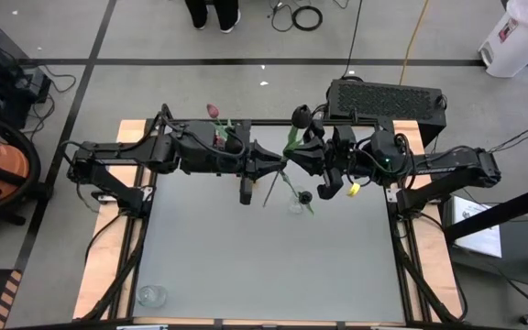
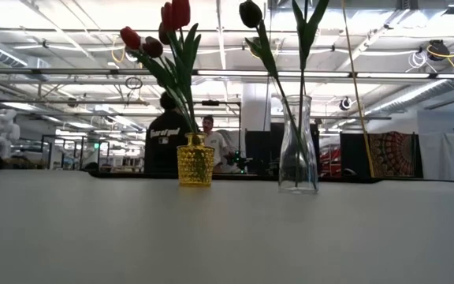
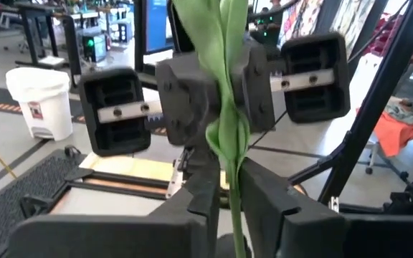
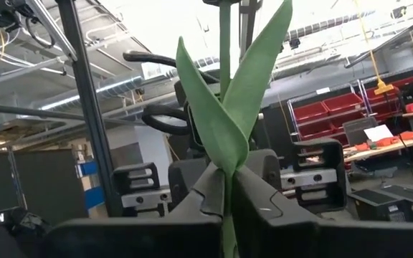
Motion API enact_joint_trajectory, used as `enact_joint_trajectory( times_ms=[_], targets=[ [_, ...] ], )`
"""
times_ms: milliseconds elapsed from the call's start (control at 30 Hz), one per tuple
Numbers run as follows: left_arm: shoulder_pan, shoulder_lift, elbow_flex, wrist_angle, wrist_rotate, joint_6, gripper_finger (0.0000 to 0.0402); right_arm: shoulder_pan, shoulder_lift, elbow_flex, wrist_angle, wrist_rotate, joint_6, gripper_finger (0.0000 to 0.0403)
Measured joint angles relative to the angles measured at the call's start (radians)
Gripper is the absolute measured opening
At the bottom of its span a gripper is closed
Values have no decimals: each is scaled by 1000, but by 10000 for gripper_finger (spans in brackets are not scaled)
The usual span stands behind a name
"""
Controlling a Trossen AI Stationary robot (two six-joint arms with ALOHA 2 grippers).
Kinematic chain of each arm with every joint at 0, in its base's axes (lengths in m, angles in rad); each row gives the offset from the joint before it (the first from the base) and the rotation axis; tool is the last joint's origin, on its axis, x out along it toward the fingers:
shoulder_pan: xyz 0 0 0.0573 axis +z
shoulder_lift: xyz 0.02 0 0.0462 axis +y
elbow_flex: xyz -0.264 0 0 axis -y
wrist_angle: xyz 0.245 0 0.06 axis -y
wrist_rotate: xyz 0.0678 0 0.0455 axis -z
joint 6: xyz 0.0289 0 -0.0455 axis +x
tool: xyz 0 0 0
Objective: Sort flowers into vase by color
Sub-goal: Put the black flower into the transparent vase
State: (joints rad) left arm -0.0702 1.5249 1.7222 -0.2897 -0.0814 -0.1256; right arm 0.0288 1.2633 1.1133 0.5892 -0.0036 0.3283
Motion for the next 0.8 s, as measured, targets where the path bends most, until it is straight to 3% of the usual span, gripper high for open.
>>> enact_joint_trajectory(
  times_ms=[300,800],
  targets=[
    [-4,-20,0,-41,-8,0,101,0,-10,0,-3,-2,0,0],
    [-4,-175,0,-360,-76,-27,105,-42,-209,-1,-206,56,-73,0]
  ],
)
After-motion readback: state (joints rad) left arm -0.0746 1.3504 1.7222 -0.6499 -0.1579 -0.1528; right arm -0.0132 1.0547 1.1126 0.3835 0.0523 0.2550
